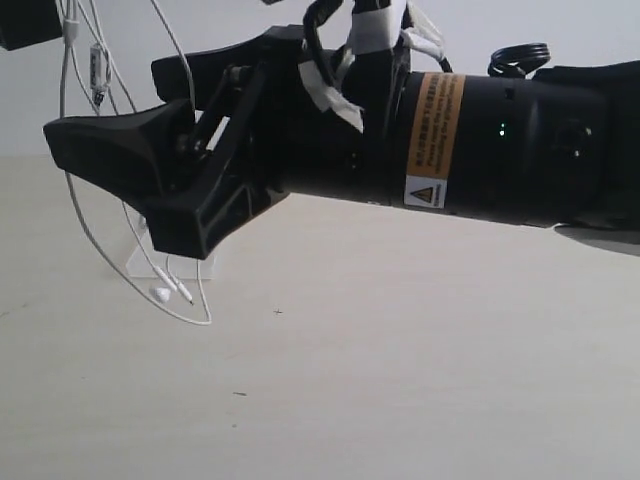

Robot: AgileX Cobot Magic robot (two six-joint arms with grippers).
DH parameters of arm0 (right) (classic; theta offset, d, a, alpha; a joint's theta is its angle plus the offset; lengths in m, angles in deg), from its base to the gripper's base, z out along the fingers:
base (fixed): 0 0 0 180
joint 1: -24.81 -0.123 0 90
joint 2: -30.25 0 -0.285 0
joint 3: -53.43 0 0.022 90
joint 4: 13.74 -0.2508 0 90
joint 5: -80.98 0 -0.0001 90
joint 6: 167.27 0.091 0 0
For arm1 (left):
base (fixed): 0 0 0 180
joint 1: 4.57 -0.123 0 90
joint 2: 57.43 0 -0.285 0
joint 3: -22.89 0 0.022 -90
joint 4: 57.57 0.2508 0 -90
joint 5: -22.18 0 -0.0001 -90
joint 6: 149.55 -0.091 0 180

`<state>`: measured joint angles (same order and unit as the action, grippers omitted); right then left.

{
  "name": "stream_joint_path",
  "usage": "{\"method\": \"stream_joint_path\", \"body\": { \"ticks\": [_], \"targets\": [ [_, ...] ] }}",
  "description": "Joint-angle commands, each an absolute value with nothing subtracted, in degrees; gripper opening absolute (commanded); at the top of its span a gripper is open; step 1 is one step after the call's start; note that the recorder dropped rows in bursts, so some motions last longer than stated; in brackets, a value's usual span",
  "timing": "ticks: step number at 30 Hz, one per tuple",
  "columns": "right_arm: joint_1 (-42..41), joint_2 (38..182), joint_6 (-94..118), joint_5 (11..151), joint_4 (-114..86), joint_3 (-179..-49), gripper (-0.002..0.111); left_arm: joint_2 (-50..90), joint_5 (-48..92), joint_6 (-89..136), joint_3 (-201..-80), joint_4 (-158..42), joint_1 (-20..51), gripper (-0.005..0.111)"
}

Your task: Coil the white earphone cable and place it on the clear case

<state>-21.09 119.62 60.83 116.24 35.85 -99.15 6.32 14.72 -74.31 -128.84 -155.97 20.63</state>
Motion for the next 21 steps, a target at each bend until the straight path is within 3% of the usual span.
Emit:
{"method": "stream_joint_path", "body": {
  "ticks": [1, 21],
  "targets": [
    [-21.2, 119.8, 62.2, 116.4, 35.9, -99.5, 0.077, 6.4, 14.2, -73.9, -129.2, -155.7, 20.5, 0.000],
    [-24.5, 127.0, 59.8, 115.2, 30.2, -102.5, 0.077, 6.4, 12.8, -73.8, -129.2, -155.7, 20.5, 0.000]
  ]
}}
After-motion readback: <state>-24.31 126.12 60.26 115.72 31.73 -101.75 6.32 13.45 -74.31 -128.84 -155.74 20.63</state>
